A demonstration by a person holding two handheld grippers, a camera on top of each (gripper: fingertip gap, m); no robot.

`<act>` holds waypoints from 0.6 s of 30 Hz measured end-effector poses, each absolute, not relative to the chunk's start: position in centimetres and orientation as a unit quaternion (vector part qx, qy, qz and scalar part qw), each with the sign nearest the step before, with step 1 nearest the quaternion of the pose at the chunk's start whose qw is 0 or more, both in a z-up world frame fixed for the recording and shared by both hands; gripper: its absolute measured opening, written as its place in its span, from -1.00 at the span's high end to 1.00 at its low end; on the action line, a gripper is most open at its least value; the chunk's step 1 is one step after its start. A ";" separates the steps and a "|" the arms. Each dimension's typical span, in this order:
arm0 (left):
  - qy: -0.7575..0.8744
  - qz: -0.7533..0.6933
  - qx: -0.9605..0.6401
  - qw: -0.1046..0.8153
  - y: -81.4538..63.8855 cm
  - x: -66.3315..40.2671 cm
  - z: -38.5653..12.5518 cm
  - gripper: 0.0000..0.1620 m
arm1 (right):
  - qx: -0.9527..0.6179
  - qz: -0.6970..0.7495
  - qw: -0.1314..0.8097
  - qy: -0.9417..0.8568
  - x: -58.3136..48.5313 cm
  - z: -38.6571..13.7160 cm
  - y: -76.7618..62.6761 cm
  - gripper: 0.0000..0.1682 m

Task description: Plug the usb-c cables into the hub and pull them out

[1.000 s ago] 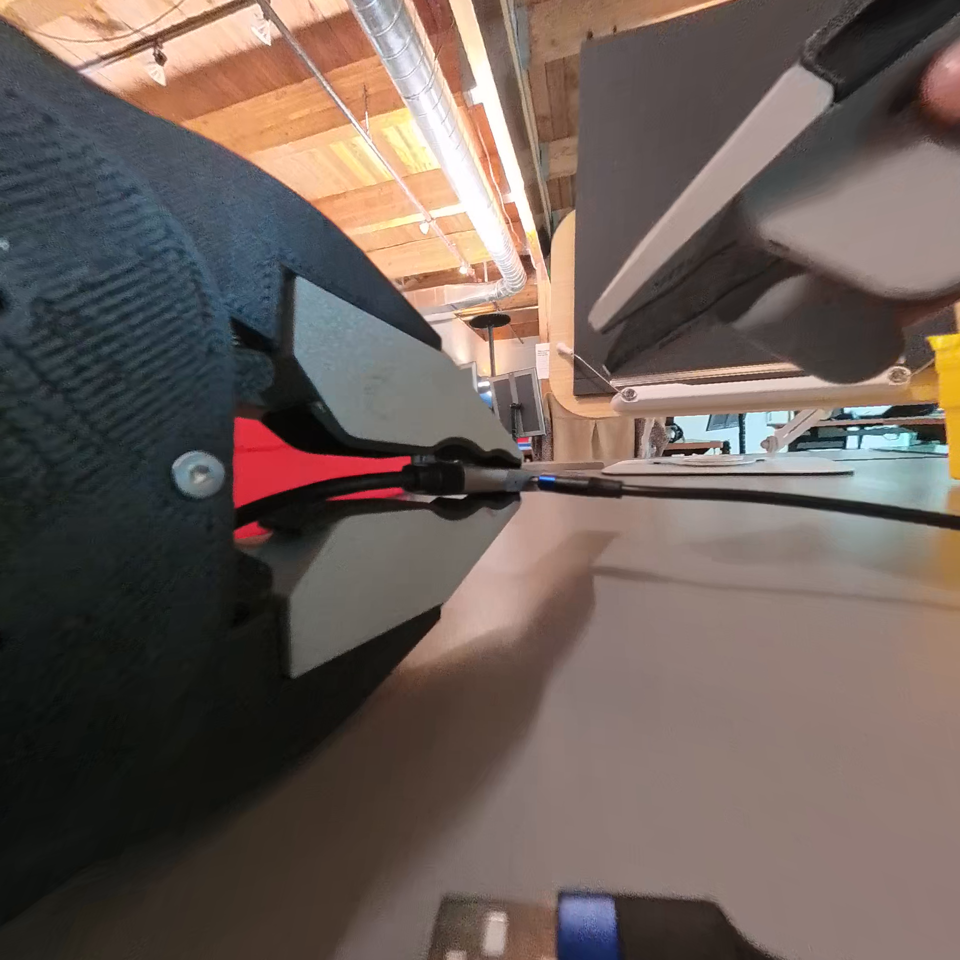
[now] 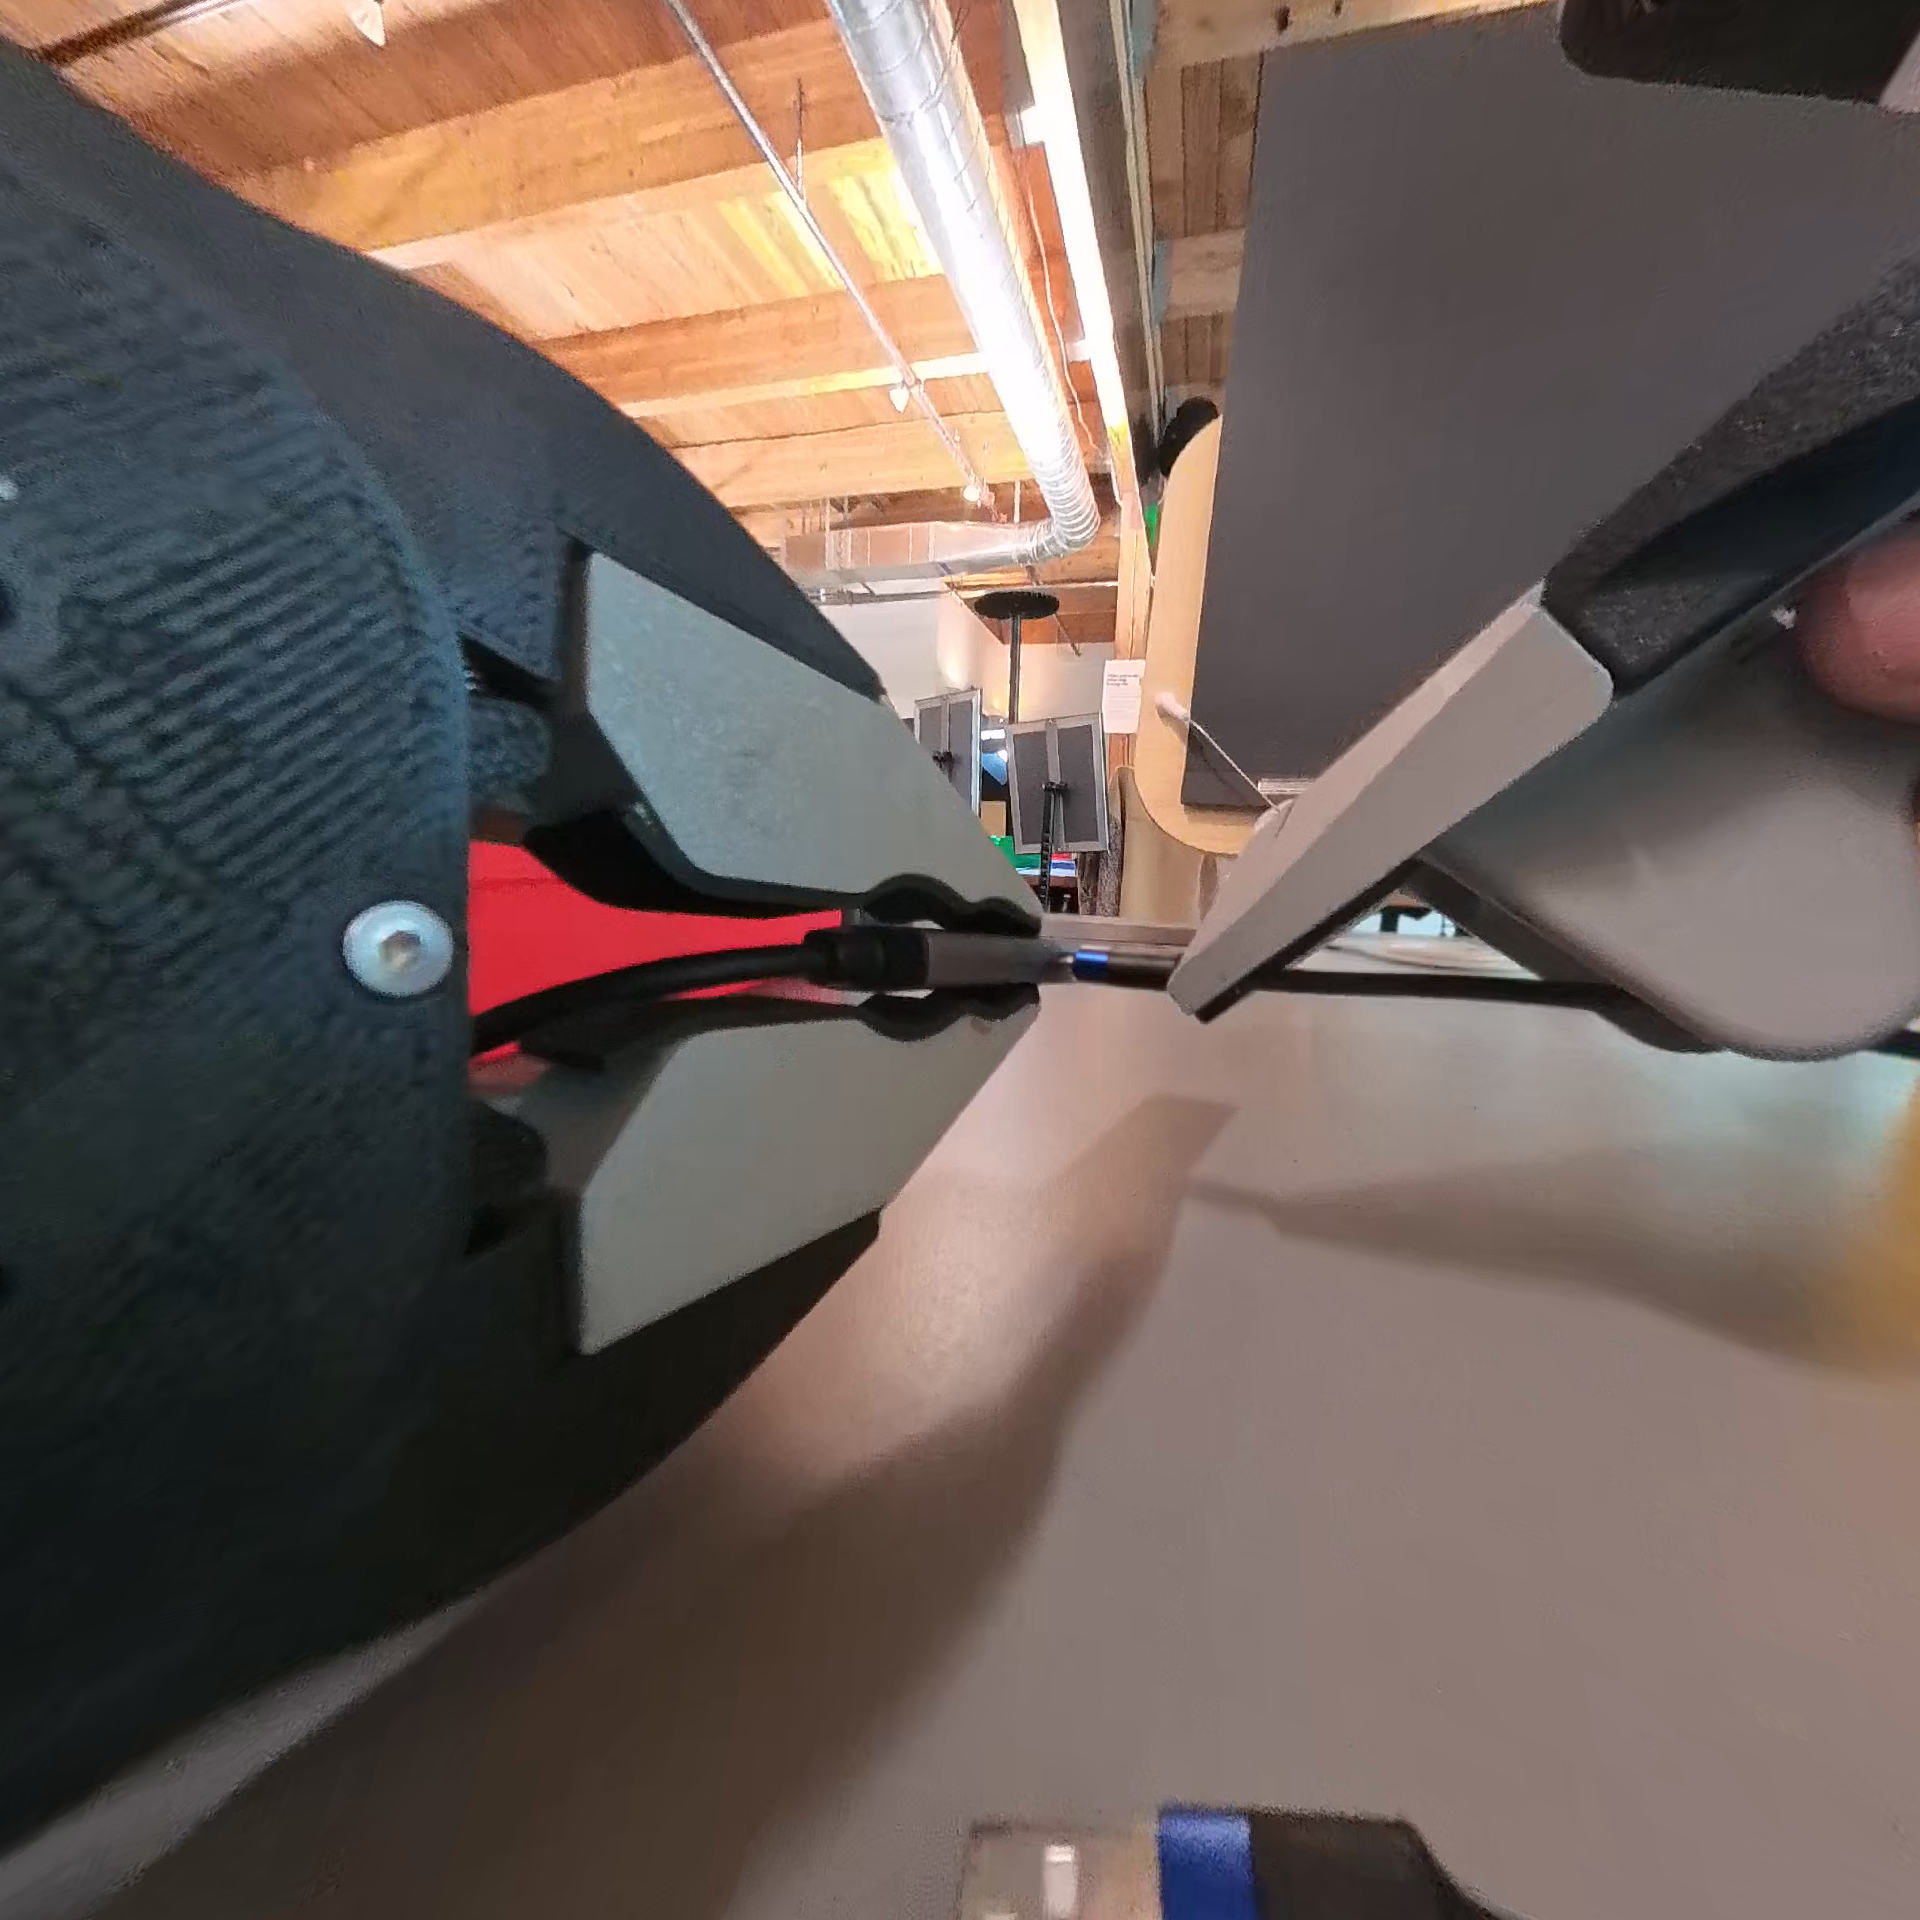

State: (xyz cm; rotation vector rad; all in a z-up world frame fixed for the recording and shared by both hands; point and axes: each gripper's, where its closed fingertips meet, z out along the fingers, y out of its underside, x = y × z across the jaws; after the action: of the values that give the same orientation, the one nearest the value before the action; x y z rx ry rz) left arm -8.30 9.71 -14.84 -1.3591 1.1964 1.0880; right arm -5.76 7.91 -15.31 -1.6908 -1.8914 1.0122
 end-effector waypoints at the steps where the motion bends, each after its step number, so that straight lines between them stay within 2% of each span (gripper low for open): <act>1: 0.495 0.444 -0.561 0.493 9.7 -8.2 -14.9 0.92 | -0.607 0.360 0.199 -0.680 -5.7 -15.4 7.8 0.97; 18: 0.506 0.456 -0.548 0.486 9.3 -7.9 -15.0 0.92 | -0.618 0.365 0.173 -0.675 -5.6 -15.7 7.4 0.98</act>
State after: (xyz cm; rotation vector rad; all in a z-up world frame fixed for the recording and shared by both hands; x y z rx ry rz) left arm -7.89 9.33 -15.00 -1.3333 1.2305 1.1107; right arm -5.63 7.42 -15.71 -1.7531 -1.9138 1.0354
